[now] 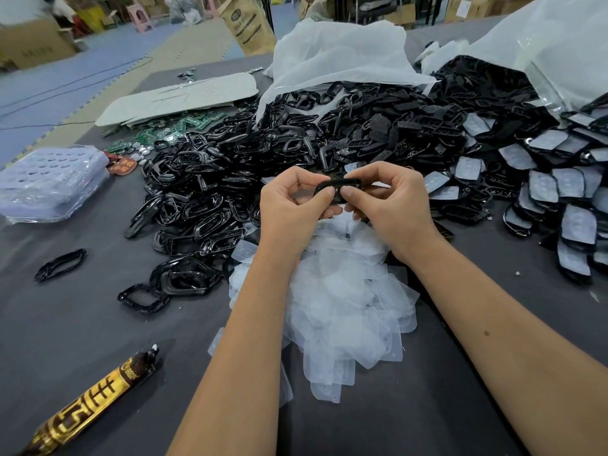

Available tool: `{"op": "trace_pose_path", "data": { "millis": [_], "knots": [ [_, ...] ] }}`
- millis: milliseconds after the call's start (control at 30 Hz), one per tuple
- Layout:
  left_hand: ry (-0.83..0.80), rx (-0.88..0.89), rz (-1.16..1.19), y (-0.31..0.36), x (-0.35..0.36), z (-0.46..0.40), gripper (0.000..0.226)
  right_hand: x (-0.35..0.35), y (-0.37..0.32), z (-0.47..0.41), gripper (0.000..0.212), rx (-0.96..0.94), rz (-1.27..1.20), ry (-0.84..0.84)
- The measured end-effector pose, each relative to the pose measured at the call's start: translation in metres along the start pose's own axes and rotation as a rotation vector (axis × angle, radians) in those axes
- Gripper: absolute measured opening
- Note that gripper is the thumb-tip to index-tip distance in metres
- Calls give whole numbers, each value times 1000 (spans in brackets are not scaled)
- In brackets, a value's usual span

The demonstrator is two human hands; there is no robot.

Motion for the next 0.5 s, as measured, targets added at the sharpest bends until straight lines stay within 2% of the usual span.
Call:
{"op": "trace_pose_path", "data": {
  "millis": [233,367,433,500],
  "knots": [
    [2,-31,-59,0,0,1,12,1,-3,2,14,-4,106,2],
    [45,-68,69,5,-3,2,18,6,-4,2,18,-6,178,45],
    [77,-99,131,8,-5,2,21,8,-6,2,13,-16,324,50],
    [107,-127,177,11,-5,2,23,12,-8,3,25,-29,426,4]
  ]
}}
Point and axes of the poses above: each hand's wrist, its own z-axis away from the middle knuckle, its own x-axis out of the palm, y = z × x, the point moved 1 cm from there along -z, towards the middle knuckle, and after that the axes turned 13 degrees about -y, right-handed, at the moved point
